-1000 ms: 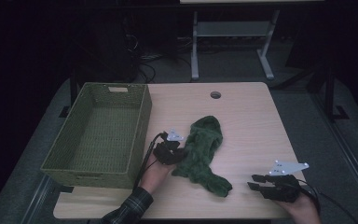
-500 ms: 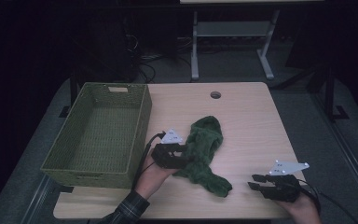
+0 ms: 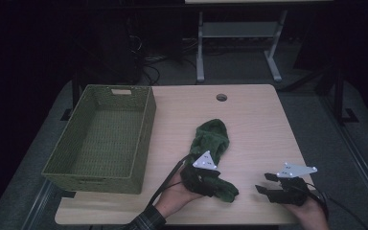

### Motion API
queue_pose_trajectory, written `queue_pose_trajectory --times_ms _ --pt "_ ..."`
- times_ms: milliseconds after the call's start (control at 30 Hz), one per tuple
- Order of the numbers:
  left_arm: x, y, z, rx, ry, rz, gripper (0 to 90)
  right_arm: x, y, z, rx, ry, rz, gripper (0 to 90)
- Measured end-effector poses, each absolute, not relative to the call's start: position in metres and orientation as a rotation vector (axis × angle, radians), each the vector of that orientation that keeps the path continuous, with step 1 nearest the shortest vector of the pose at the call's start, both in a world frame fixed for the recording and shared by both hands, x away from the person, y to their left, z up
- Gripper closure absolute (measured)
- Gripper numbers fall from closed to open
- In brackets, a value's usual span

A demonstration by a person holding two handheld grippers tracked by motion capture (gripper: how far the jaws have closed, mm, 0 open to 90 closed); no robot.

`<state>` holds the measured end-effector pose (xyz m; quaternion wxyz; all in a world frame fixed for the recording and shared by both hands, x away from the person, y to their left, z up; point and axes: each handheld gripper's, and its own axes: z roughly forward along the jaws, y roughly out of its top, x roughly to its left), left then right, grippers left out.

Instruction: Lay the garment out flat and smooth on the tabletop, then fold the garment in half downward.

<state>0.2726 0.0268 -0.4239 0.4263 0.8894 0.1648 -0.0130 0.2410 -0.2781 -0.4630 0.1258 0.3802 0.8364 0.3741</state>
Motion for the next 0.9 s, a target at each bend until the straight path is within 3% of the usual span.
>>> queue_pose_trajectory --times_ms 133,433,600,733,900 --pt "0.266 0.014 -0.431 2.247 0.364 -0.06 48.3 0.246 -0.281 -0.467 1.144 2.36 1.041 21.6" --pt "0.254 -0.006 -0.448 2.333 0.29 -0.058 49.0 0.251 -0.284 -0.473 1.207 2.32 0.995 14.6" --pt "0.257 -0.009 -0.456 2.37 0.298 -0.032 61.2 0.253 -0.283 -0.476 1.211 2.312 0.984 14.3" --pt "0.262 -0.006 -0.454 2.342 0.325 -0.056 82.4 0.254 -0.283 -0.478 1.206 2.314 0.97 14.2" --pt "0.268 0.001 -0.442 2.286 0.344 -0.069 85.3 0.254 -0.284 -0.481 1.203 2.312 0.986 13.7"
